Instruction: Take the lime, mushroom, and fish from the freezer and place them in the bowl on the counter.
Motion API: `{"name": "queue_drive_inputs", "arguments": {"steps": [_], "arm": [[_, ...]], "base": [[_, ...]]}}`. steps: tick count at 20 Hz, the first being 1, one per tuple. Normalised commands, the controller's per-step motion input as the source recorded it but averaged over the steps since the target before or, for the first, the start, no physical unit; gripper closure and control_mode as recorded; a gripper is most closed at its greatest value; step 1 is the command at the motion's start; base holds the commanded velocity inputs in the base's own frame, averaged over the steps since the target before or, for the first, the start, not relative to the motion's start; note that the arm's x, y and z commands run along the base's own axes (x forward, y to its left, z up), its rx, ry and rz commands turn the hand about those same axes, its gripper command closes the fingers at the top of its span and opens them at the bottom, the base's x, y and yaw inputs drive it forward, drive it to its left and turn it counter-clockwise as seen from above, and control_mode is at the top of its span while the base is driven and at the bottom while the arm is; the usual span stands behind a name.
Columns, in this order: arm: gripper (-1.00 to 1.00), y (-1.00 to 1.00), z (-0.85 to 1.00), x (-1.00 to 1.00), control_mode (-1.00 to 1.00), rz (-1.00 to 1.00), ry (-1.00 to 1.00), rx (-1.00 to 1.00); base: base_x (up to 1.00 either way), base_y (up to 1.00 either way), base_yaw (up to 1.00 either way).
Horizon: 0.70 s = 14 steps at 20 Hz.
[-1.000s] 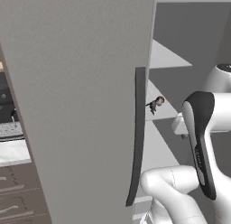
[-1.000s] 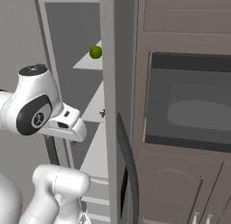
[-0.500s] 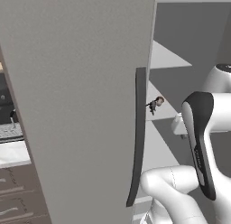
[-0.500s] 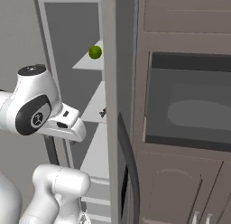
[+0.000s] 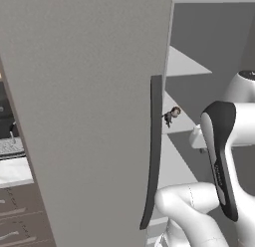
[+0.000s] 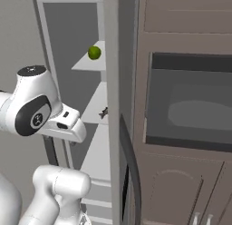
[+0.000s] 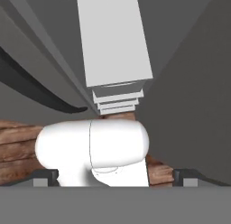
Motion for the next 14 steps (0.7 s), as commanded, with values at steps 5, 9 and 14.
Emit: {"name": "queue_drive_inputs", "arguments": {"steps": [5,9,14], "arm": [[-1.00,0.00,0.00,0.00,1.00,0.00,0.00,0.00],[-1.00,0.00,0.00,0.00,1.00,0.00,0.00,0.00],[-1.00,0.00,0.00,0.00,1.00,0.00,0.00,0.00]], "base": [[0.65,-0.16,0.00],[0.58,-0.32,0.00],[0.29,-0.20,0.00]]}}
